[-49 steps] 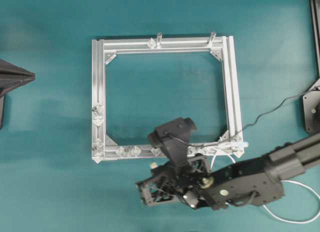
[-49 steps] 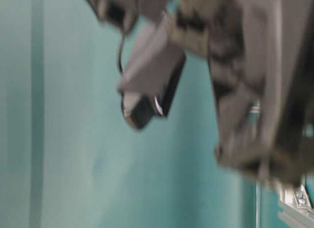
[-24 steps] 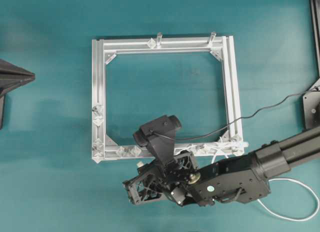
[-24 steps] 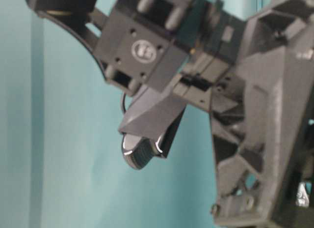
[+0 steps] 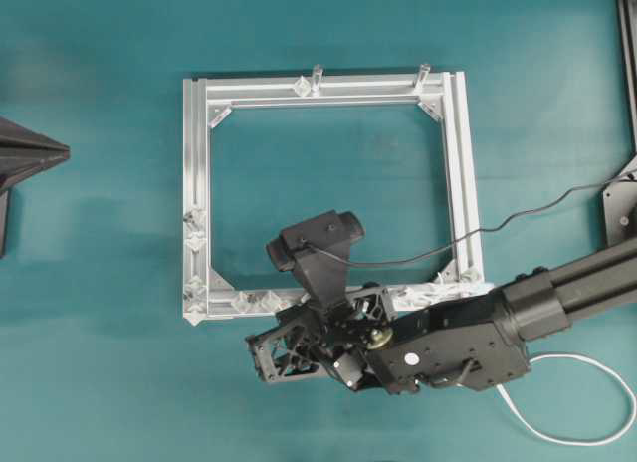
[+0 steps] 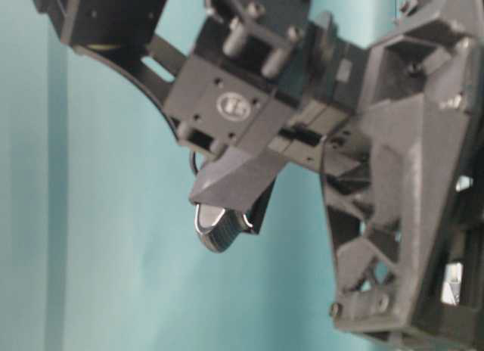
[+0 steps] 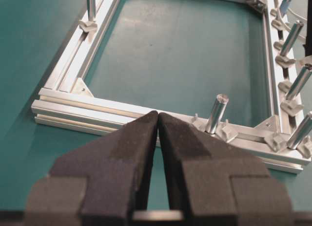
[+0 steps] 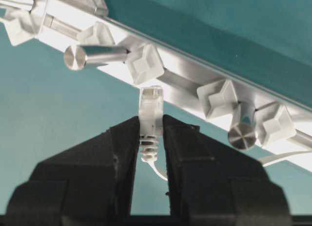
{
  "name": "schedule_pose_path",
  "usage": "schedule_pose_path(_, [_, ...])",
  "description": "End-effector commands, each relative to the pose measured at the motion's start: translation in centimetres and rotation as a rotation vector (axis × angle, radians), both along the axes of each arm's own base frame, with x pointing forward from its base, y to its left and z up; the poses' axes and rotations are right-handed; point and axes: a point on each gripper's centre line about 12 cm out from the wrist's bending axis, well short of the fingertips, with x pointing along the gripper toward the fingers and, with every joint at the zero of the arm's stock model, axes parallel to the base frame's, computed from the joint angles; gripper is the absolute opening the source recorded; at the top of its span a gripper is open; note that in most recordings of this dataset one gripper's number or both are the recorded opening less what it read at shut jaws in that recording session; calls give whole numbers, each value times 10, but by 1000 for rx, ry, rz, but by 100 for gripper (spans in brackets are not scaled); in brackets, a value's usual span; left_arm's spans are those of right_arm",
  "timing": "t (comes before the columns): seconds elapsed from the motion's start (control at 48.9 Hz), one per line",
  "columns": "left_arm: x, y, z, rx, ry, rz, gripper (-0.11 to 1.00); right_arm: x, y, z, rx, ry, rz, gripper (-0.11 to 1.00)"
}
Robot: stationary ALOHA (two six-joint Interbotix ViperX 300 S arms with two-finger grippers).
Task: Move the cable alternately left and right between 8 closely spaced pins so it hooks onto each one.
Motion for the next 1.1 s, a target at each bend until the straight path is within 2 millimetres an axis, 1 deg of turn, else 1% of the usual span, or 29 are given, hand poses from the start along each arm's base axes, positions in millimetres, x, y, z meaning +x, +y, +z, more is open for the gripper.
schedule_pose_path(0.0, [2,0,6,-3,-15,2,13,4,-4,15,5,-35,-5,18])
schedule_pose_path(0.491, [1,0,5,-3,-16,3,13,10,-28,16,4,-36,-56,18])
schedule_pose_path(1.085, [1,0,5,-3,-16,1,13,11,-30,15,6,-38,-58,18])
